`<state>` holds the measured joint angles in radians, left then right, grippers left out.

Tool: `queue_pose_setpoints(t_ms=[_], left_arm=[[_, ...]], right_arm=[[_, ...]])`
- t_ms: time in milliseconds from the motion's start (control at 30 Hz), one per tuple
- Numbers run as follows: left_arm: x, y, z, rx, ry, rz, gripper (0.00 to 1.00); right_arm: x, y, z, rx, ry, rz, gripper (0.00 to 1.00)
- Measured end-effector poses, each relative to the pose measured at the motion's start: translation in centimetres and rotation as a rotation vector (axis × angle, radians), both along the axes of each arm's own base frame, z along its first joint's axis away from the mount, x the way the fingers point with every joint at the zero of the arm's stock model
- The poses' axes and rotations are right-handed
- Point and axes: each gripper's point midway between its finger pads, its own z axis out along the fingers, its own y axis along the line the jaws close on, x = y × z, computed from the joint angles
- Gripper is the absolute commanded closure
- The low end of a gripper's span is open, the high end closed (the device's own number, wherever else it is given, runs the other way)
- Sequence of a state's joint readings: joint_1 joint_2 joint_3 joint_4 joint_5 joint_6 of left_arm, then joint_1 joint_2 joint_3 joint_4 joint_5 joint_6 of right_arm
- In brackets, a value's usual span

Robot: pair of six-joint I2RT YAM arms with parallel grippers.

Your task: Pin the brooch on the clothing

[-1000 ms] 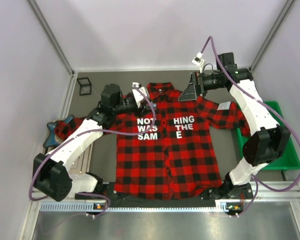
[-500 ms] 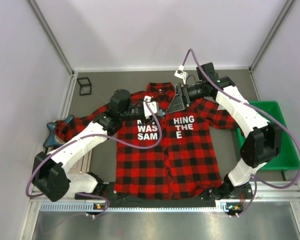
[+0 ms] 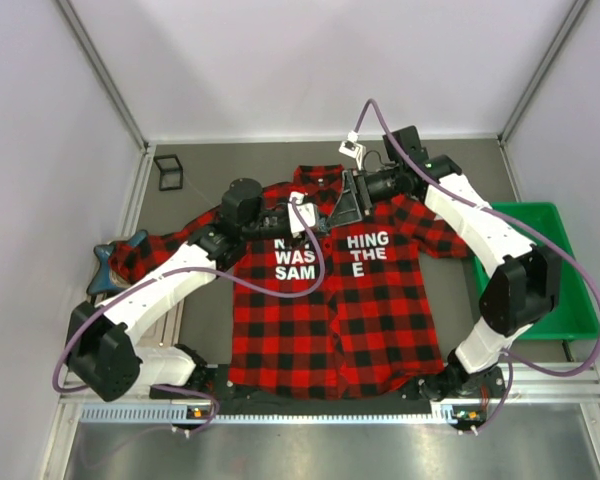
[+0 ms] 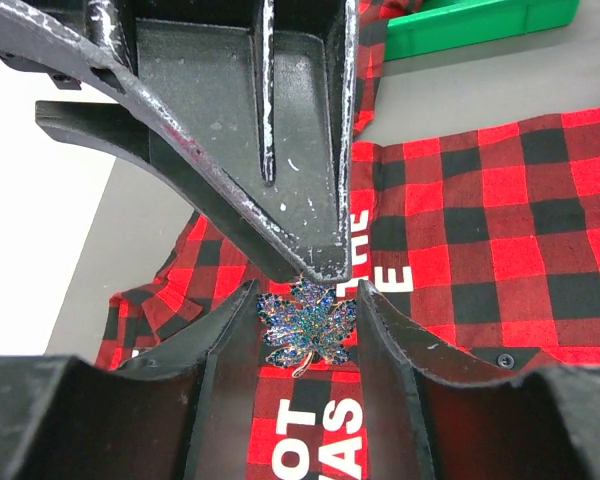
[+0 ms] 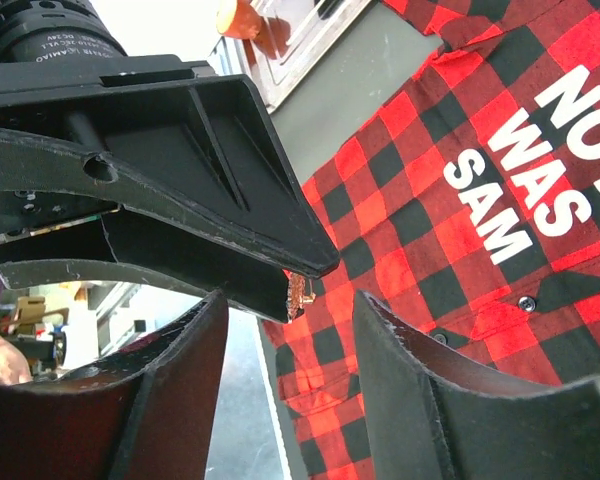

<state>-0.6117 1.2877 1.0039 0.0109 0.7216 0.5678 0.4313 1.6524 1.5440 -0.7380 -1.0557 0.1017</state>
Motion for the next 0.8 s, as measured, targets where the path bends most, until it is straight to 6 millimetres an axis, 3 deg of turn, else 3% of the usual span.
queue_pose_setpoints(t_ms=[200, 300, 433, 467, 533, 567, 667, 800], left_arm=[[0.2, -0.2, -0.1, -0.003, -0.005, 0.0, 0.64], [0.3, -0.2, -0.2, -0.002, -0.004, -0.001, 0.64], [0.4, -0.3, 0.0, -0.007, -0.01, -0.003, 0.63], [0.4, -0.3, 0.0, -0.007, -0.01, -0.002, 0.57], [0.4, -0.3, -0.2, -0.002, -0.005, 0.002, 0.44], [0.5, -0.3, -0.3, -0.001, -0.004, 0.004, 0.28], [0.6, -0.2, -0.2, -0.003, -0.002, 0.013, 0.03], [1.2, 0.8, -0.9, 0.024, 0.071, 0.098, 0.01]], right_arm=[[0.3, 0.2, -0.3, -0.001, 0.006, -0.002, 0.54], [0.3, 0.3, -0.6, -0.003, 0.012, 0.0, 0.66], [0.4, 0.5, -1.1, -0.01, 0.034, 0.001, 0.92], [0.4, 0.6, -1.2, -0.009, 0.042, 0.003, 0.98], [0.4, 0.6, -1.2, -0.007, 0.048, 0.004, 1.0], [0.4, 0.6, -1.2, -0.008, 0.048, 0.004, 1.0], [0.6, 0.6, -1.3, -0.015, 0.043, -0.004, 1.0], [1.6, -0.2, -1.5, -0.034, -0.004, -0.036, 1.0]])
